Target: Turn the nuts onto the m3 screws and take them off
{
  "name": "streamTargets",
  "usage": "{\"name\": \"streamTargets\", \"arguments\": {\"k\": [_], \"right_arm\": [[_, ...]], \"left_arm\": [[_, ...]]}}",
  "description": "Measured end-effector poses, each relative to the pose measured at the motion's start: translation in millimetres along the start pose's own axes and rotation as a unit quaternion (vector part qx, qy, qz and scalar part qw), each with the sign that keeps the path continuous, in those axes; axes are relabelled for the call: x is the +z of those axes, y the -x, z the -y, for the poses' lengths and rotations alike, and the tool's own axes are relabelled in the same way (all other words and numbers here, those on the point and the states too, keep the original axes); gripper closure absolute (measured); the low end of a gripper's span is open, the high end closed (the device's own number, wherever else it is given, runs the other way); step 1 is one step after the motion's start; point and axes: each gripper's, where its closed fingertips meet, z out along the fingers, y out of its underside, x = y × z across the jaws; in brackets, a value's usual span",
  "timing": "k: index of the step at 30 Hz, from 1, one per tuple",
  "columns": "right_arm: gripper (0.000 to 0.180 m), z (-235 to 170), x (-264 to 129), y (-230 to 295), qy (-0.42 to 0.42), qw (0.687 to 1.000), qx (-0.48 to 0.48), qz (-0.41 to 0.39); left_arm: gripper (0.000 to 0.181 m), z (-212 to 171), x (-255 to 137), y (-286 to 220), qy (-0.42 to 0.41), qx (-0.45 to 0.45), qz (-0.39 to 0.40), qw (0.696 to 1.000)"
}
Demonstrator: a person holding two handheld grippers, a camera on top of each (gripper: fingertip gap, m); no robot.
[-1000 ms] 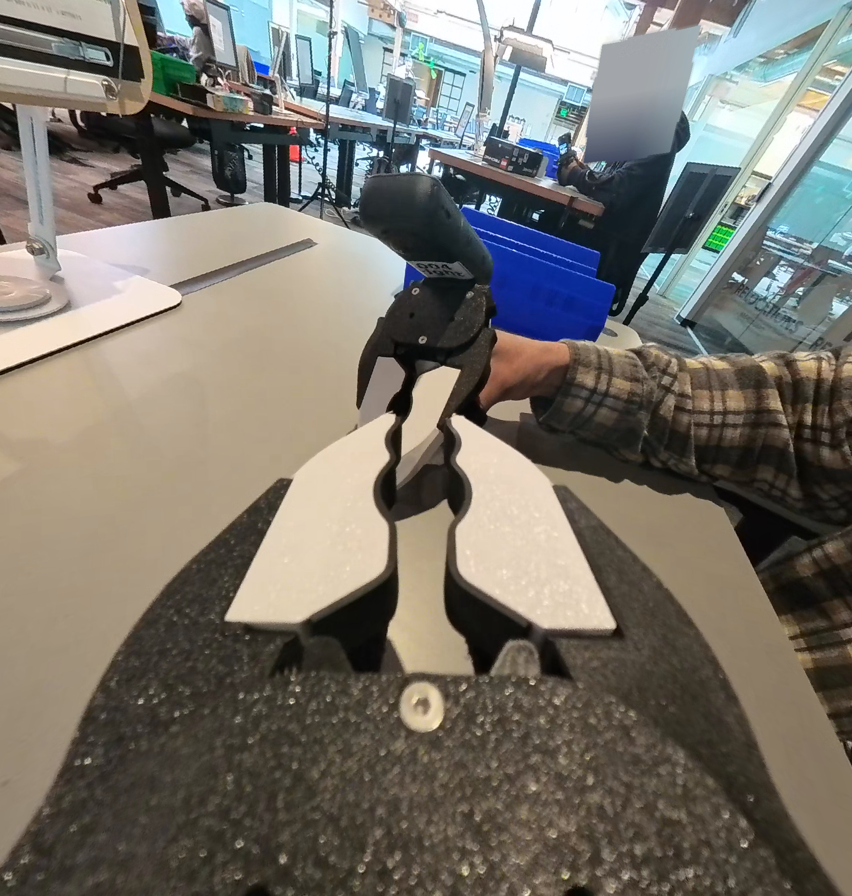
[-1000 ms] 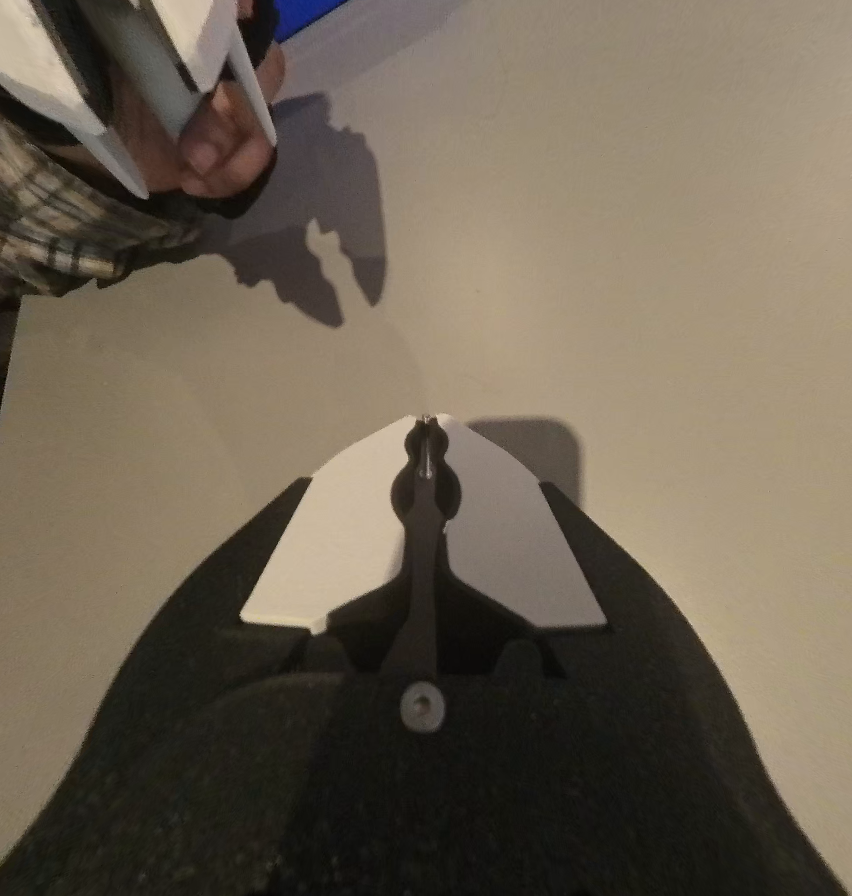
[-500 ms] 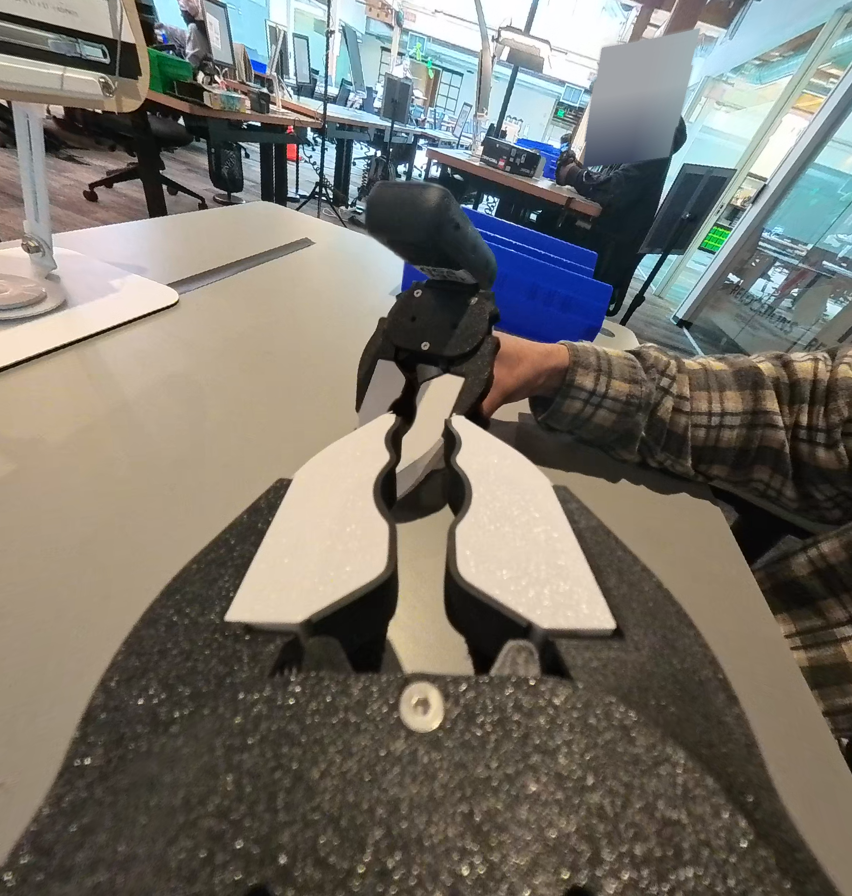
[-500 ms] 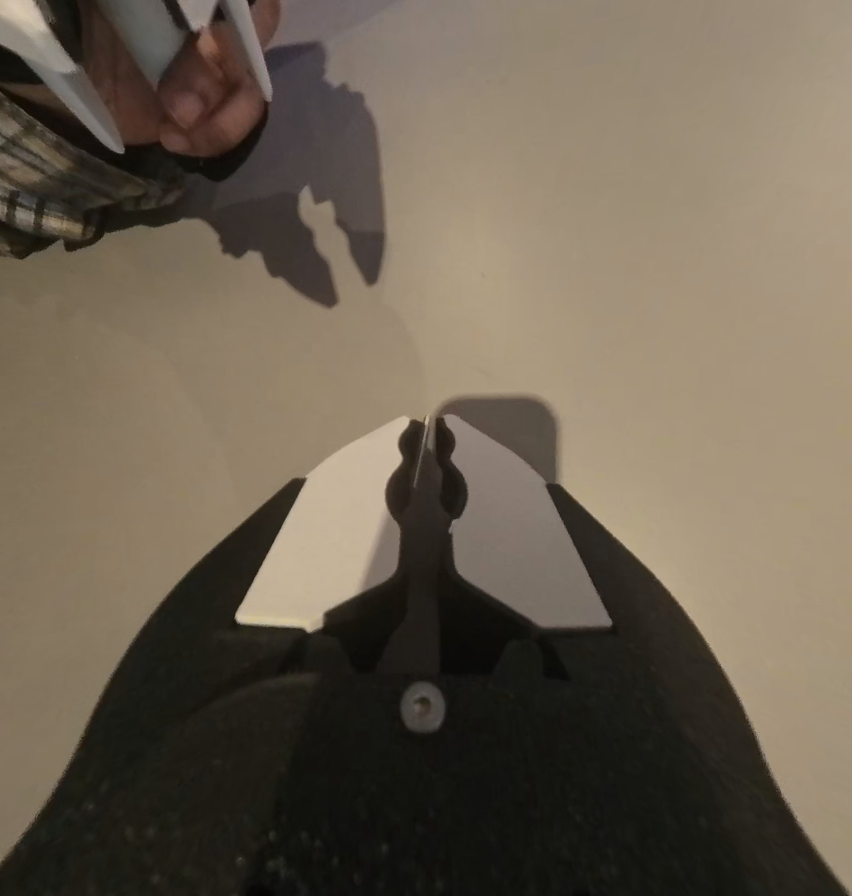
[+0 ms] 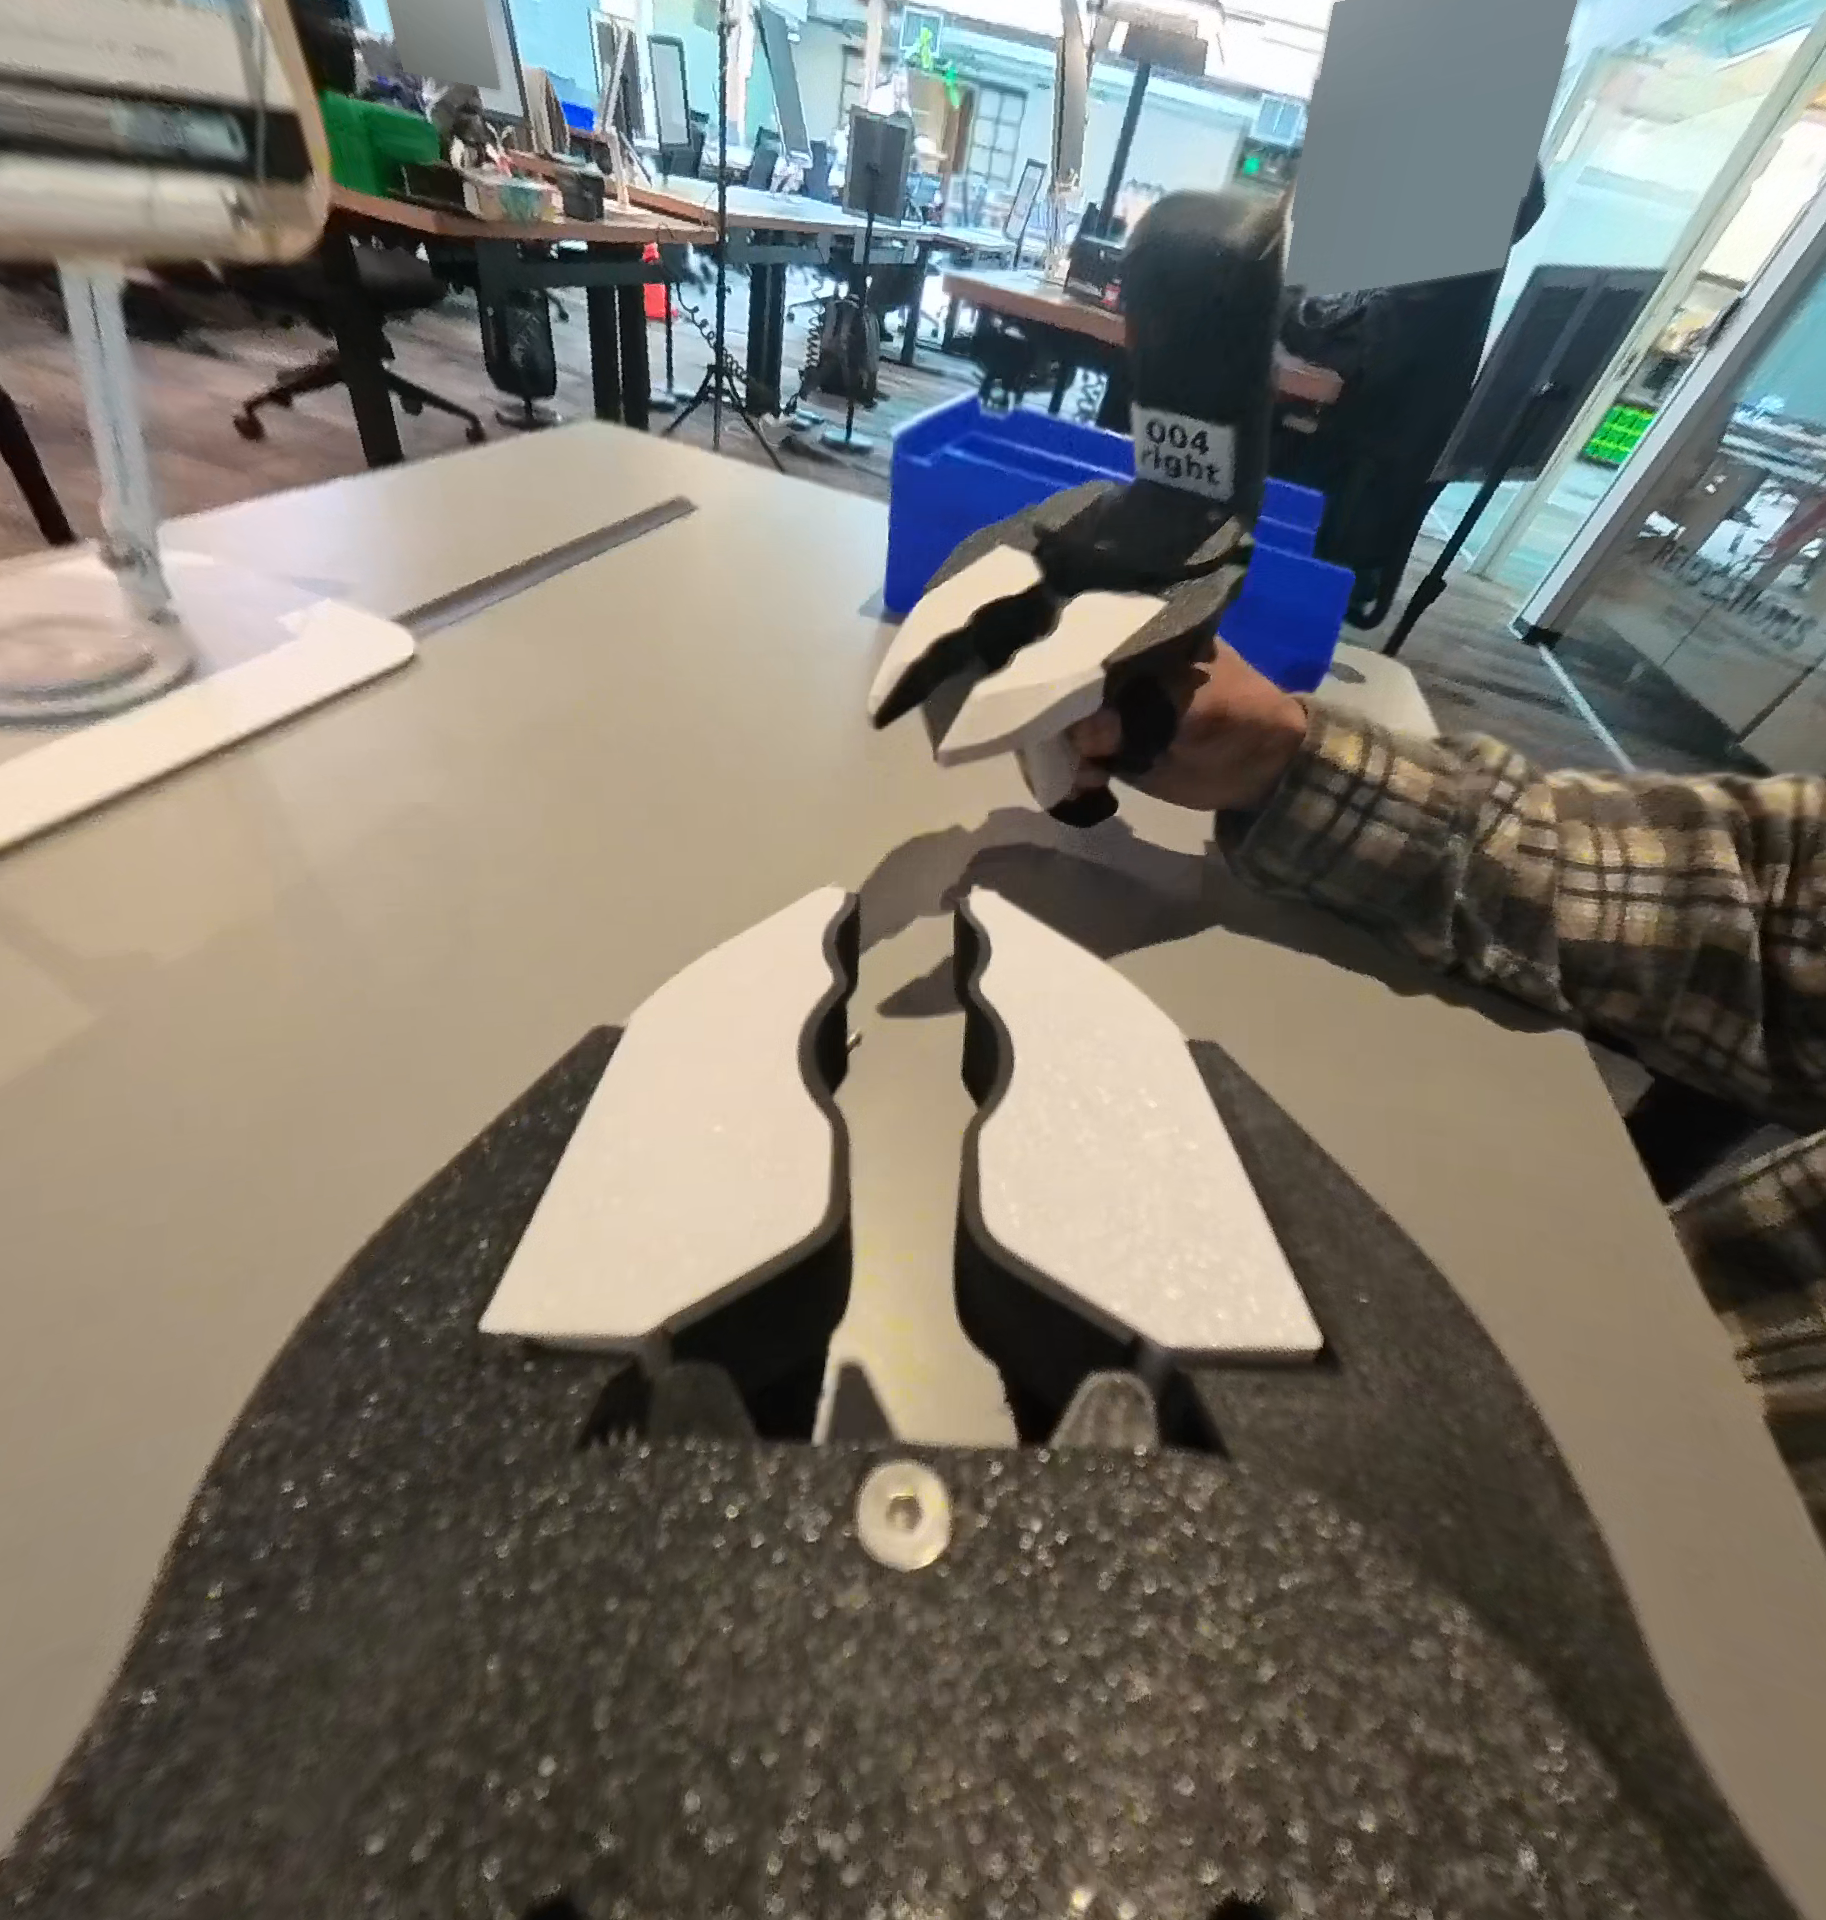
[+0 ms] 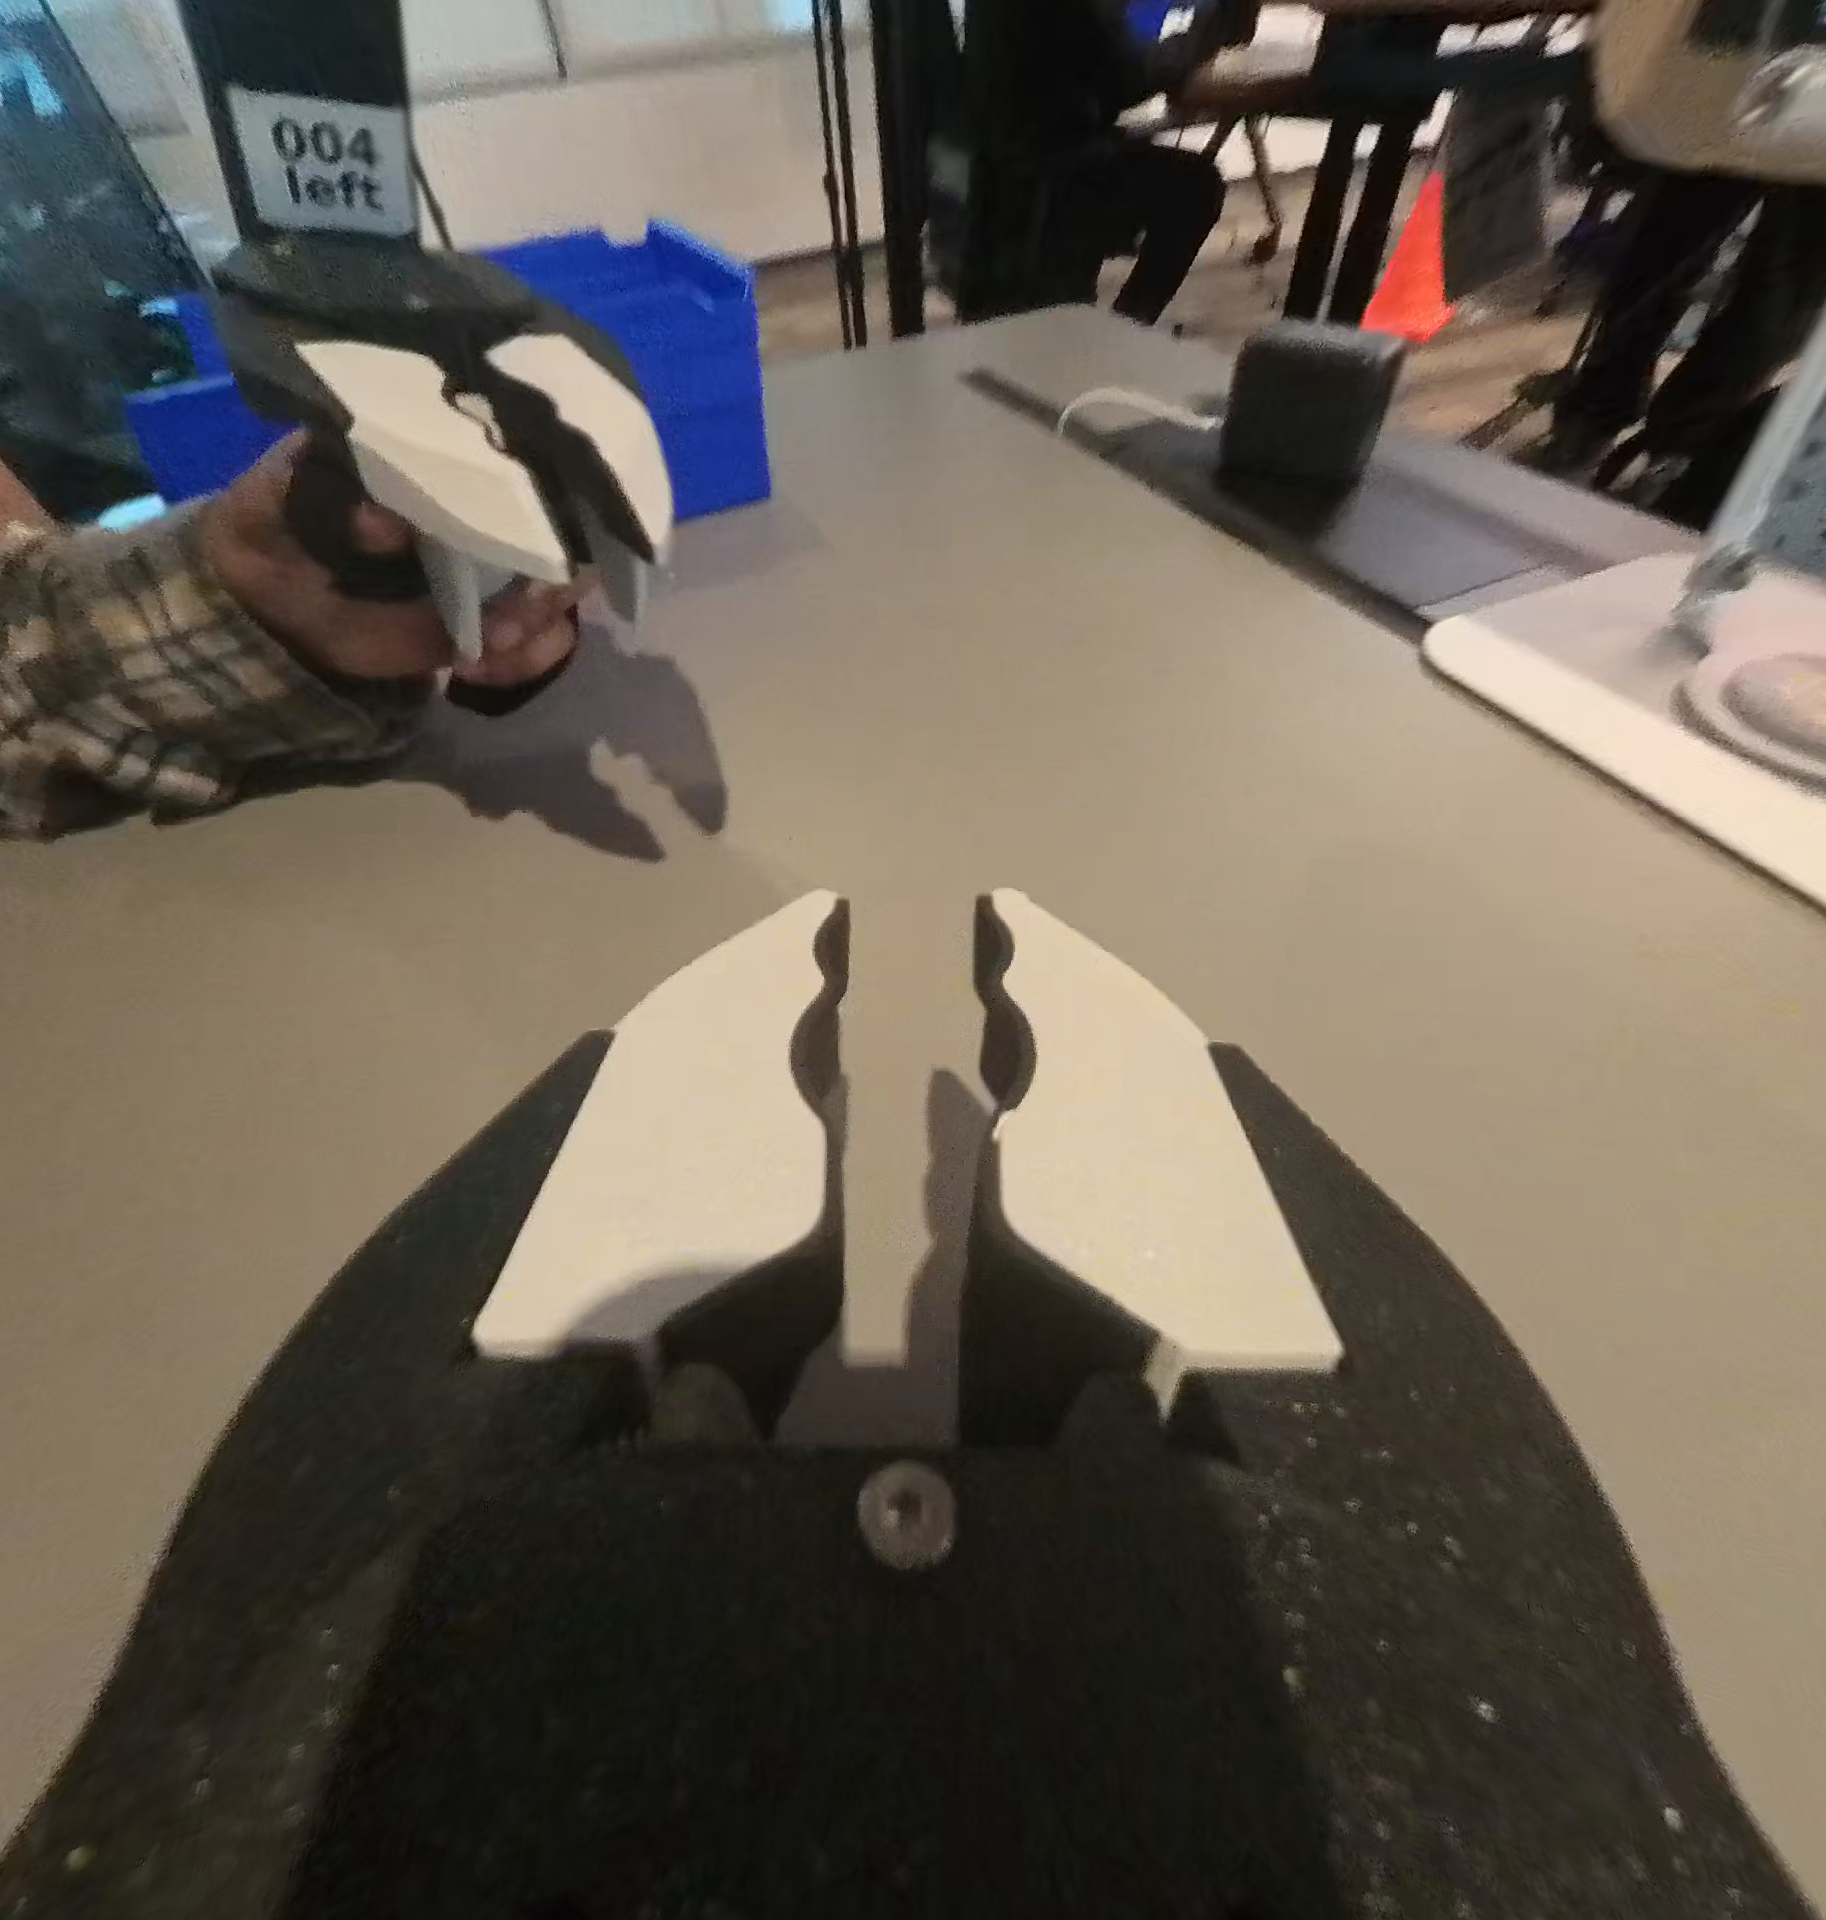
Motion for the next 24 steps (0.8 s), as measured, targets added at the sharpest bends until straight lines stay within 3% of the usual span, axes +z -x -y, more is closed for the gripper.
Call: {"name": "streamTargets", "arguments": {"k": [6,11,14,17,20,24], "right_arm": [[0.159,7,-9,-6,-0.029,0.999,0.001,-0.013],[0.159,8,-9,-3,-0.027,1.000,0.000,-0.008],[0.159,11,-10,1,-0.026,1.000,-0.004,-0.003],[0.159,15,-9,5,-0.035,0.999,-0.008,0.000],[0.160,16,-8,7,-0.036,0.999,-0.012,-0.001],[0.160,14,-6,8,-0.035,0.999,-0.010,-0.004]], "left_arm": [[0.164,56,-46,-35,-0.001,0.068,0.058,0.996],[0.164,76,-164,-32,0.047,0.110,0.193,0.974],[0.164,51,-254,-7,0.134,0.105,0.296,0.940],[0.165,11,-322,11,0.209,0.067,0.339,0.915],[0.165,-37,-357,23,0.287,0.028,0.343,0.894],[0.166,-92,-376,34,0.402,0.013,0.322,0.857]]}}
